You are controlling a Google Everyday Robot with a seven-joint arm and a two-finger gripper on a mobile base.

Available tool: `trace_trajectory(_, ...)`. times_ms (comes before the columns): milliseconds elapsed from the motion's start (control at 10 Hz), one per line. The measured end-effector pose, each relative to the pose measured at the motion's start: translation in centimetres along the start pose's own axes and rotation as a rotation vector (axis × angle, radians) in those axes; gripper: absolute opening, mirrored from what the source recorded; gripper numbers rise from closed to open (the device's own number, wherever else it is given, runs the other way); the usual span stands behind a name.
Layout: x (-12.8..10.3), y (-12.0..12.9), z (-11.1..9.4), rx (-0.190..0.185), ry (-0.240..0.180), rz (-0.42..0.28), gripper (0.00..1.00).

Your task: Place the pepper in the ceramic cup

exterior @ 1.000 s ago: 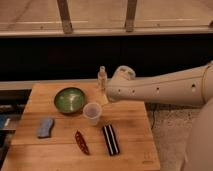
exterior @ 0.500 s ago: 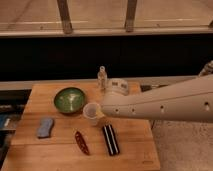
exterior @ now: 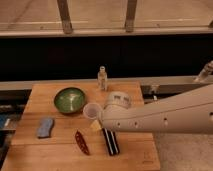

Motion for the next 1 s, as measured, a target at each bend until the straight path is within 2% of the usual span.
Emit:
trace_trajectory(500,0.0,0.4,0.3,-0.005,0.012,-0.023,0.80)
trace_trajectory(700,-0.4,2.8,0.8,-0.013,0.029,-0.069,0.80)
trace_trajectory(800,-0.4,5.2,1.1,-0.017,0.042,-0.101,0.80)
trace_trajectory(1000,-0.2,7.4,1.5,-0.023,0.058,-0.134,0.80)
